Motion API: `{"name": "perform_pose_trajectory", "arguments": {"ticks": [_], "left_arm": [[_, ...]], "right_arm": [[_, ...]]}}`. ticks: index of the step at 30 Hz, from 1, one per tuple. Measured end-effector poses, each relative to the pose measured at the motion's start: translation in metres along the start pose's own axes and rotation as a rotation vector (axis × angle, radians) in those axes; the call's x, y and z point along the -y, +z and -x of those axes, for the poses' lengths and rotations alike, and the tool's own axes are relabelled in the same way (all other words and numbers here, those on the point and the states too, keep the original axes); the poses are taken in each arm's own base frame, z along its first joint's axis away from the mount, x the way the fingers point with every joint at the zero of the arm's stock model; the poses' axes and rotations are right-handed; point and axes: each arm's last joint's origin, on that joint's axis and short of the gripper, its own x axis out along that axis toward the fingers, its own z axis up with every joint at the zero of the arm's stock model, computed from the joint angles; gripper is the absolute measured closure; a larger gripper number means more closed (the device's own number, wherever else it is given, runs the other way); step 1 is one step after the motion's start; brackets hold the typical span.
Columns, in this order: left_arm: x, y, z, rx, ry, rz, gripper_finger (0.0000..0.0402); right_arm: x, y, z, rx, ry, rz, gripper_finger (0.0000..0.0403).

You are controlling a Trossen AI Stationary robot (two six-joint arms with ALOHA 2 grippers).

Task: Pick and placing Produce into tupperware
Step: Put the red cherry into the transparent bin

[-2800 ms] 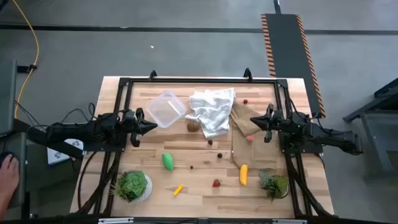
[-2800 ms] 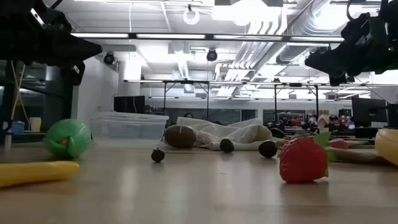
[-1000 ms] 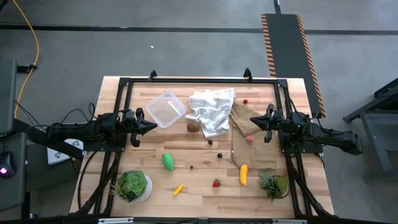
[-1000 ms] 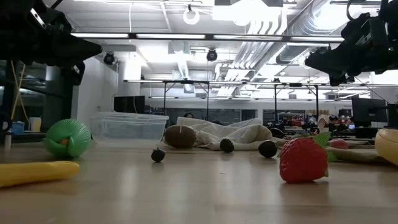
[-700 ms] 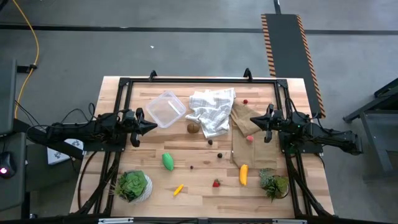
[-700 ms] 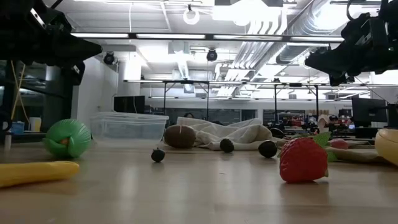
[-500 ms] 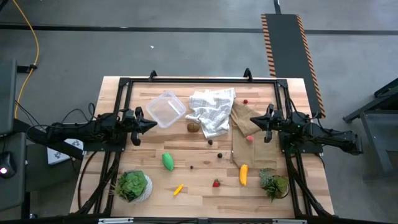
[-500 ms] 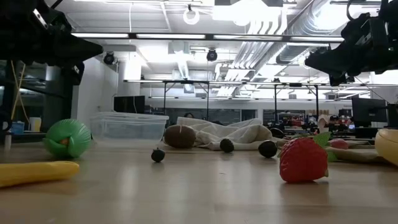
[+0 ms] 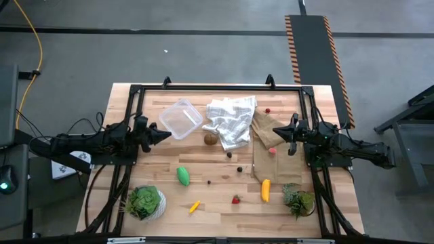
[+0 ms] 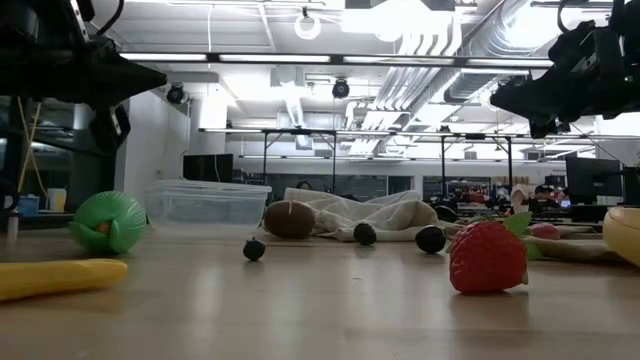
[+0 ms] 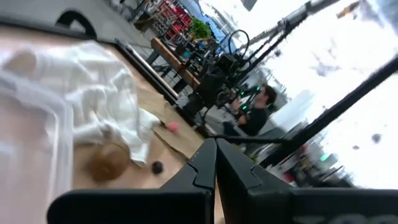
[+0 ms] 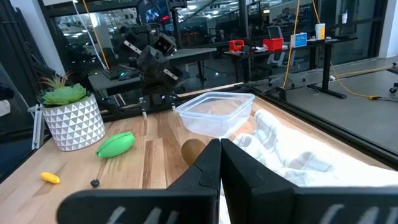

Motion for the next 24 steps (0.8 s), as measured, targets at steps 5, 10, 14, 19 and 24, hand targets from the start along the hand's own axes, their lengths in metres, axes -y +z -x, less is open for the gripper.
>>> {"name": "perform_pose_trajectory", "arguments": {"ticks": [5,10,14,19,24], "left_arm": [[0.0,0.0,0.0,0.0,0.001,0.095,0.0401],[0.0,0.0,0.0,0.003,0.001,0.16,0.0401],[0.0,0.0,0.0,0.01,0.005,0.228,0.0401],[0.0,0.0,0.0,0.016,0.011,0.252,0.0401],[-0.001,0.002,0.0,0.051,0.028,0.251,0.0401]], "right_arm": [[0.0,0.0,0.0,-0.002,0.0,-0.004,0.0402],[-0.001,0.004,0.0,0.04,0.01,-0.217,0.0402],[-0.001,0.012,0.001,0.125,0.032,-0.488,0.0402],[-0.002,0.018,0.002,0.179,0.085,-0.802,0.0402],[0.003,0.019,0.002,0.273,-0.05,-0.946,0.0402]]}}
